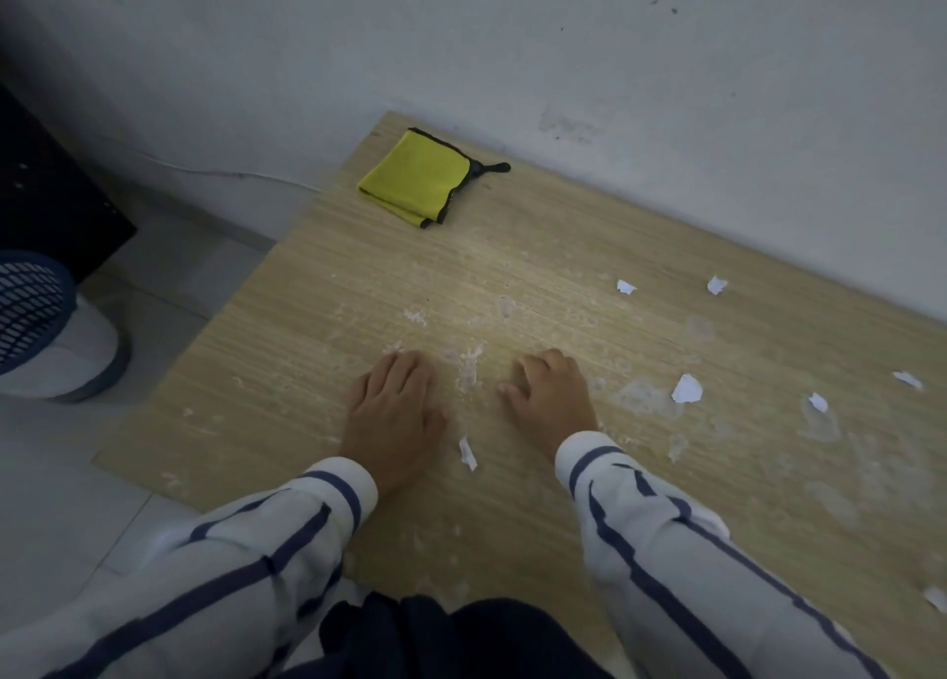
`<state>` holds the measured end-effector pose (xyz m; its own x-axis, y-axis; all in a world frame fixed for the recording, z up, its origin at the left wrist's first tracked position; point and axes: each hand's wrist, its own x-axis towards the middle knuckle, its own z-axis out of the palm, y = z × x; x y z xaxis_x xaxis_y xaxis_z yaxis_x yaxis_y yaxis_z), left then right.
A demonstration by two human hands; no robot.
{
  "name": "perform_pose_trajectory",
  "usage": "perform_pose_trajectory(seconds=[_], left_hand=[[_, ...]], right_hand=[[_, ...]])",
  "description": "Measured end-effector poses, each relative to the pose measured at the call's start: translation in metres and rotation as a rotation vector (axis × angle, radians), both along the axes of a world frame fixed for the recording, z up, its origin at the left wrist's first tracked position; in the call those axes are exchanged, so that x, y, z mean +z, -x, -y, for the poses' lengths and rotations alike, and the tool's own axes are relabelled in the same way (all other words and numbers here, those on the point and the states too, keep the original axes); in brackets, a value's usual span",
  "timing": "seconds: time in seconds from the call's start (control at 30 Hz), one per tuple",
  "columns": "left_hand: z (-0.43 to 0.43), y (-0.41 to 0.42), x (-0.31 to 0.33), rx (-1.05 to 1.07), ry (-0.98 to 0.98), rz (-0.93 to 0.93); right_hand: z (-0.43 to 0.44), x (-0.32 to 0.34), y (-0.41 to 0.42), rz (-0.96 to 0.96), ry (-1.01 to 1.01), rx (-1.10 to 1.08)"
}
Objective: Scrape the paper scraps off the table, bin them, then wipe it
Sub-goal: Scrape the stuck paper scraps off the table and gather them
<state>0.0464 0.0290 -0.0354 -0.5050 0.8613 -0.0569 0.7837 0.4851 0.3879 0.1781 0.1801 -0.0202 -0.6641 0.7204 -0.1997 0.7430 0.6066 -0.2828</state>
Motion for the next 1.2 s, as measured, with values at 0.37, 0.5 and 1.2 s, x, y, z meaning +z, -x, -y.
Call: perform_pose_trajectory(seconds=[0.37, 0.5, 1.2], left_hand=[[-0.011, -0.005, -0.002, 0.007, 0.004, -0.171], [-0.013, -0.005, -0.002, 0.003, 0.007, -0.165], [-0.01, 0.004, -0.01, -0.002, -0.003, -0.06]], right_hand=[[-0.012, 0.0, 0.007, 0.099, -0.167, 0.269], [-0.014, 0.006, 0.01, 0.186, -0.243, 0.385], [0.0, 0.014, -0.008, -0.338, 0.551, -0.257]])
